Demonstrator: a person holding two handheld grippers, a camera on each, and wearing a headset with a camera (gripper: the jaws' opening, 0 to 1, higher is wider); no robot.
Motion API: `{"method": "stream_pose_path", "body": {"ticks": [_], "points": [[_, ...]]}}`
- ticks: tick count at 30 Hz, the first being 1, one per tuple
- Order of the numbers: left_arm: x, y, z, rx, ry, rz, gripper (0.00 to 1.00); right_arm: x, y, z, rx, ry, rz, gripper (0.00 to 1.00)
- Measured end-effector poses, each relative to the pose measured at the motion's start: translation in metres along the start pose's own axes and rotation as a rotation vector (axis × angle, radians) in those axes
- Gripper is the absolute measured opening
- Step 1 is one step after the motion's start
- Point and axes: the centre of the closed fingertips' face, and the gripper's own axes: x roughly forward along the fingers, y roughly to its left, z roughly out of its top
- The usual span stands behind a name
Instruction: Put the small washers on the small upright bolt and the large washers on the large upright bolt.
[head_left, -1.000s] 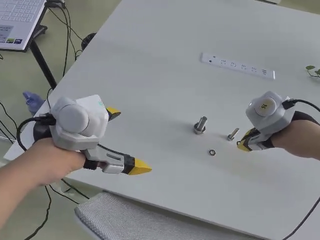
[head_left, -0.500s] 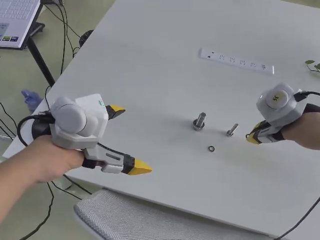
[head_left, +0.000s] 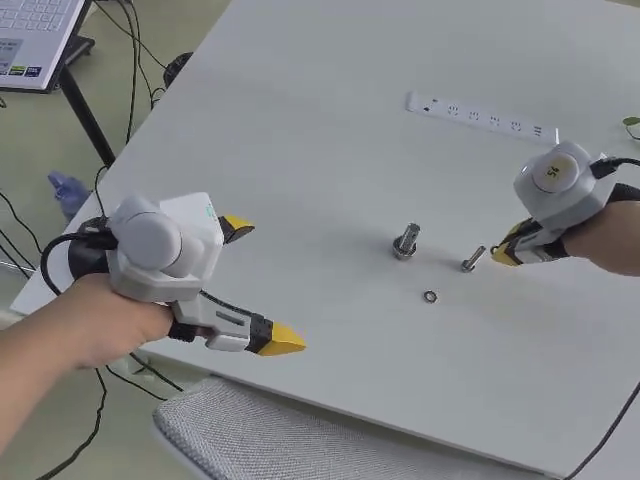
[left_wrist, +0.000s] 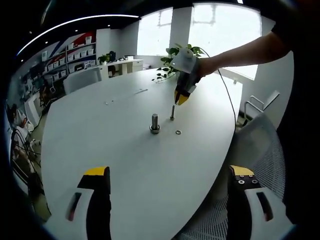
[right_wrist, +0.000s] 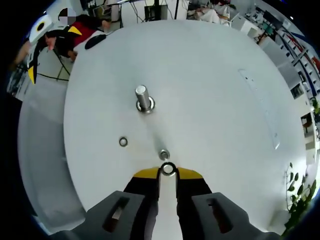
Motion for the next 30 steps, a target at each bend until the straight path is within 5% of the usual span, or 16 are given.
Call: {"method": "stream_pose_path", "body": {"ticks": [30], "points": [[0.002, 0.002, -0.008, 0.009, 0.029, -0.01, 0.95, 0.013, 0.005, 0.007, -0.034, 0.016, 0.02, 0.12]]}}
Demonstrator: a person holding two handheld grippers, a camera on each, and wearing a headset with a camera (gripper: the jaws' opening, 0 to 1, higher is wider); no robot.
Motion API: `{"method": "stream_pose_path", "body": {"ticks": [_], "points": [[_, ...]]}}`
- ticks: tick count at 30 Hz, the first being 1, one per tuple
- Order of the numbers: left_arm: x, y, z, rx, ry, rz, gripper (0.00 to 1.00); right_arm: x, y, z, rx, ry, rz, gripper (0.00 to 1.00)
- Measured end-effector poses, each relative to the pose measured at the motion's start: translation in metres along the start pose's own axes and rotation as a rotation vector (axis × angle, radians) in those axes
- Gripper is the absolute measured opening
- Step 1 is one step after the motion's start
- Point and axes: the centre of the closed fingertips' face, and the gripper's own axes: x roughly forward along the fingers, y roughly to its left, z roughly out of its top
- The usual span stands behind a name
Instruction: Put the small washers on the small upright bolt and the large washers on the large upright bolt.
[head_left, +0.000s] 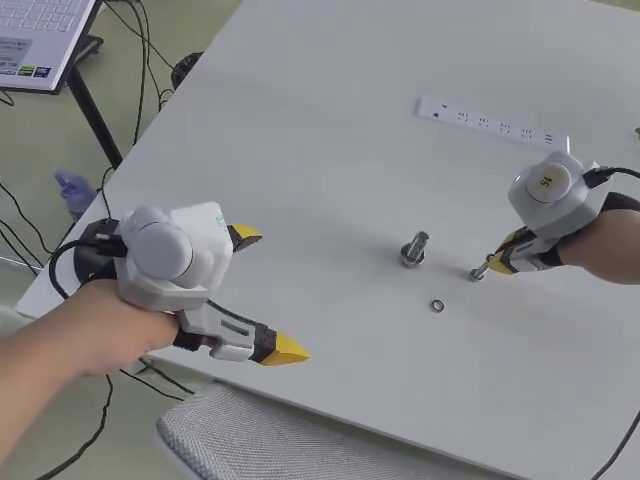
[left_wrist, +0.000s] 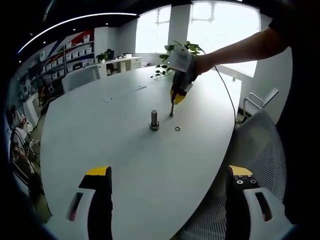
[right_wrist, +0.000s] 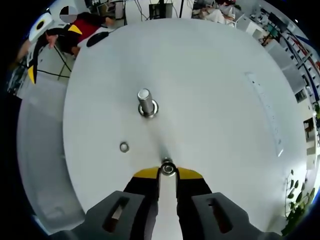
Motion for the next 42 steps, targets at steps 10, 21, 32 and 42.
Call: {"method": "stream_pose_path", "body": {"ticks": [10, 21, 32, 42], "points": [[-0.003, -0.004, 0.003, 0.003, -0.006, -0.001, 0.93, 0.009, 0.003, -0.003, -0.015, 0.003, 0.012, 0.12], [-0.002, -0.004, -0.002, -0.01, -0.005, 0.001, 0.93, 0.022, 0.003, -0.006, -0.048, 0.018, 0.004, 0.12], [-0.003, 0.003, -0.001, -0.019, -0.009, 0.018, 0.94, 0.038, 0.0, -0.009, -0.055, 0.035, 0.008, 0.12], [-0.004, 0.006, -0.008, -0.044, 0.004, 0.017, 0.92, 0.045, 0.001, -0.009, -0.077, 0.052, 0.011, 0.13]]}}
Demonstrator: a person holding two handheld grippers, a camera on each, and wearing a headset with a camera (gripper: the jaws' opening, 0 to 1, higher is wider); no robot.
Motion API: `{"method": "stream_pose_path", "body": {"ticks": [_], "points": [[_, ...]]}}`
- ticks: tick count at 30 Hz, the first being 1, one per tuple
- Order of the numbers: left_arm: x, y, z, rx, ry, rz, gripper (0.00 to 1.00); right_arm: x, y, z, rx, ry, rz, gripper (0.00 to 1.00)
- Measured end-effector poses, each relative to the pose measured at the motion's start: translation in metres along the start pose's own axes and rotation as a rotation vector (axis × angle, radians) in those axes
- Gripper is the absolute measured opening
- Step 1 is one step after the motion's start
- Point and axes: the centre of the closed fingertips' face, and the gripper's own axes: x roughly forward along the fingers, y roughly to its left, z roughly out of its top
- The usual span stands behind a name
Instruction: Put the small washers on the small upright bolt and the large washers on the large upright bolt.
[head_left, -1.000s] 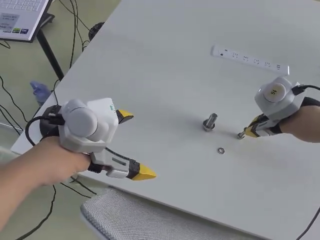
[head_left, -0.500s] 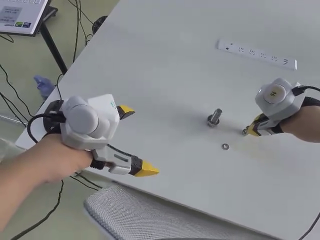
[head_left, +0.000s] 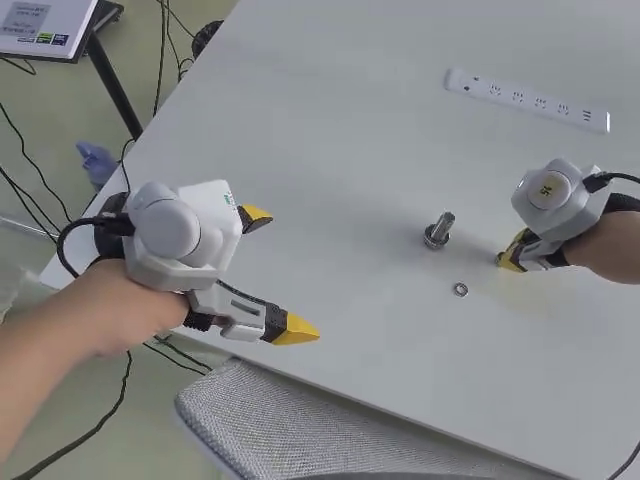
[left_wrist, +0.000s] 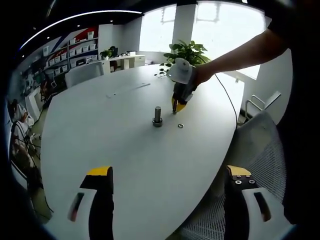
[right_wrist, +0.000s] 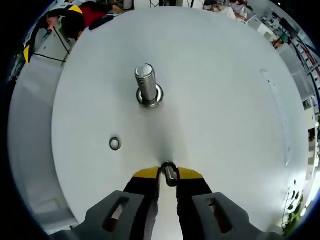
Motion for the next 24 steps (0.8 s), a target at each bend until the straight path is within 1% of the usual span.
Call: {"method": "stream_pose_path", "body": {"ticks": [4, 7, 12, 13, 20, 21, 24], "points": [[-0.0003, 0.0041, -0.0003, -0.009, -0.008, 0.017, 0.94, -0.0004, 0.0003, 0.0004, 0.0, 0.004, 0.007, 0.13], [0.0, 0.004, 0.0013, -0.015, -0.013, 0.013, 0.93, -0.0008, 0.0004, 0.0004, 0.004, 0.006, 0.009, 0.13], [0.001, 0.0039, 0.0017, -0.012, -0.009, 0.011, 0.92, -0.0011, 0.0003, 0.0004, 0.008, 0.005, 0.012, 0.13], [0.001, 0.0039, 0.0019, -0.014, -0.01, 0.011, 0.92, 0.0008, -0.0029, -0.0001, 0.01, 0.004, 0.014, 0.13], [0.0023, 0.0014, -0.002, -0.027, -0.001, 0.005, 0.9, -0.0011, -0.0012, 0.0005, 0.001, -0.009, 0.01, 0.13], [0.0023, 0.0008, -0.0019, -0.029, -0.003, 0.003, 0.9, -0.0013, -0.0019, 0.0005, -0.001, -0.011, 0.006, 0.14], [0.0025, -0.0007, -0.003, -0.031, 0.001, 0.002, 0.9, -0.0022, -0.0023, 0.0011, 0.0, -0.02, 0.003, 0.21]]}}
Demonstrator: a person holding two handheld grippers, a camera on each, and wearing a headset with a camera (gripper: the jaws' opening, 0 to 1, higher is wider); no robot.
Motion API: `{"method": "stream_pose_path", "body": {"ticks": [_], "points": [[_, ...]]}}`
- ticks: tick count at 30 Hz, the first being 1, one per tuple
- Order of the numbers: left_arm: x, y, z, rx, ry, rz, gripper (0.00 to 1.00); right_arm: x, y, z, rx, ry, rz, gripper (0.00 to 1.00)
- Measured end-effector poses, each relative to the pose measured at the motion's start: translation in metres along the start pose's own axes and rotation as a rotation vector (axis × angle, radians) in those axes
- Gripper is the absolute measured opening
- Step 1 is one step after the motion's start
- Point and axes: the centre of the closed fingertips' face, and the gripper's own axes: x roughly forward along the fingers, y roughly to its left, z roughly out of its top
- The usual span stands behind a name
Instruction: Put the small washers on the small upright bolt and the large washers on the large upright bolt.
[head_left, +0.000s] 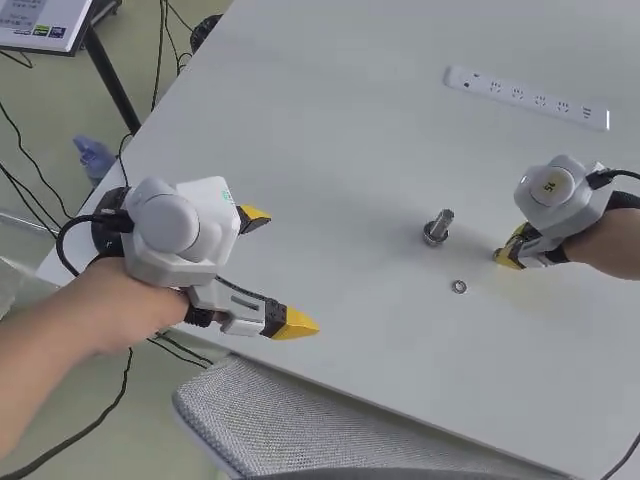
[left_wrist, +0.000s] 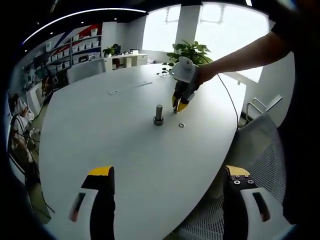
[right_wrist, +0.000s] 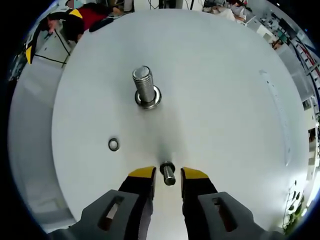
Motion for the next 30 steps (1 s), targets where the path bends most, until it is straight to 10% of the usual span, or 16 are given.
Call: {"method": "stream_pose_path", "body": {"ticks": [30], "points": [[-0.011, -0.015, 0.01, 0.032, -0.024, 0.005, 0.89, -0.051, 0.008, 0.014, 0.012, -0.064, -0.018, 0.29]]}}
